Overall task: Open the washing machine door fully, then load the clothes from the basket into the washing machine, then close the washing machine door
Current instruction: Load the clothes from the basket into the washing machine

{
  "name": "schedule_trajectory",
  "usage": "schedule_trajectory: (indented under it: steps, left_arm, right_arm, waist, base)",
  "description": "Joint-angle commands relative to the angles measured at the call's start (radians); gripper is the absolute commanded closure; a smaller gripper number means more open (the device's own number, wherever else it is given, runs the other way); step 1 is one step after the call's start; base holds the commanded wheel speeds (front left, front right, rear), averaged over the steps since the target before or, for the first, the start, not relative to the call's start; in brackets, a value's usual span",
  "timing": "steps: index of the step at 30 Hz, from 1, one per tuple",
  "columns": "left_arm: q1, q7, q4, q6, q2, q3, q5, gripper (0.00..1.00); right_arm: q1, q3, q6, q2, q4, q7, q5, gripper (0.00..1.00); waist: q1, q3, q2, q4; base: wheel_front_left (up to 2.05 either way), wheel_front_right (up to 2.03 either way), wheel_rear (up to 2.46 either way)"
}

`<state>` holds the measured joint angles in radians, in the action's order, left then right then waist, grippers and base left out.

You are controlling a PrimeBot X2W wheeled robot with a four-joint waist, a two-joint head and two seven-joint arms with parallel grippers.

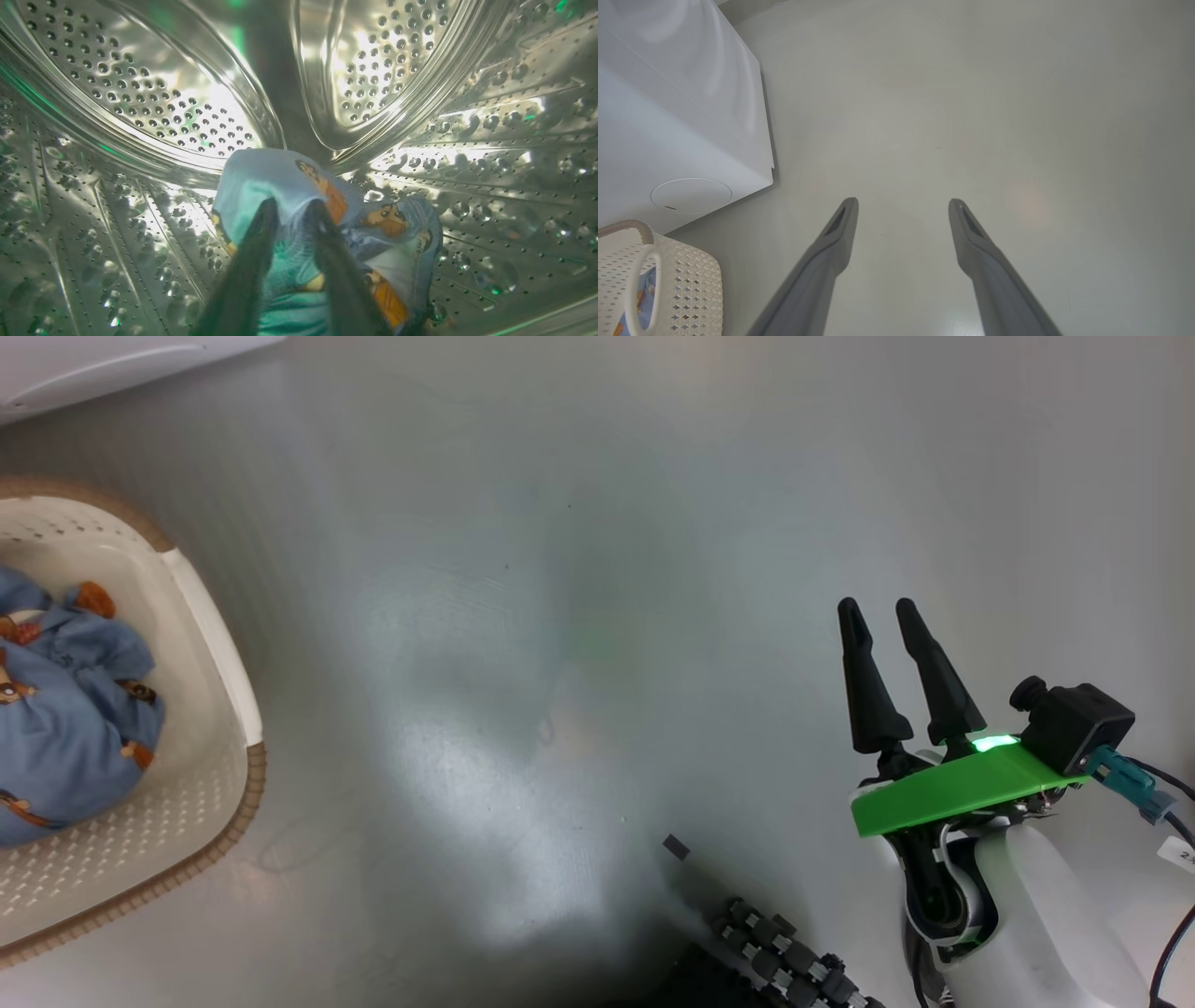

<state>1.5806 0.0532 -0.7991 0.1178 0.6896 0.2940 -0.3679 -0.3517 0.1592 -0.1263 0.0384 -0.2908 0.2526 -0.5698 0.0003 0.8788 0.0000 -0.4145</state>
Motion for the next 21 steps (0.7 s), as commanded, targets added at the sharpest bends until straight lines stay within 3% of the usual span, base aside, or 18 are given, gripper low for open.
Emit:
schedule_trajectory:
  steps: [1, 12, 21]
  left_arm:
    - [0.024, 0.004, 0.012, 0.008, 0.037, -0.006, 0.008, 0.00]
    - [-0.042, -0.006, -0.035, 0.019, -0.007, -0.014, -0.040, 0.00]
    - [-0.237, -0.079, -0.063, 0.023, -0.081, -0.051, -0.128, 0.00]
  right_arm:
    - [0.016, 0.016, -0.004, 0.012, 0.011, 0.009, -0.009, 0.00]
    - [0.019, -0.042, -0.004, 0.012, 0.011, 0.009, 0.040, 0.00]
    - [0.057, -0.112, -0.004, 0.012, 0.006, 0.009, 0.112, 0.00]
  waist:
    - [-0.0003, -0.004, 0.0000, 0.006]
    - [-0.0003, -0.068, 0.0000, 0.078]
    - [-0.0003, -0.224, 0.0000, 0.163]
  base:
    - [0.00, 0.00, 0.00]
    - [0.00, 0.00, 0.00]
    - [0.00, 0.00, 0.00]
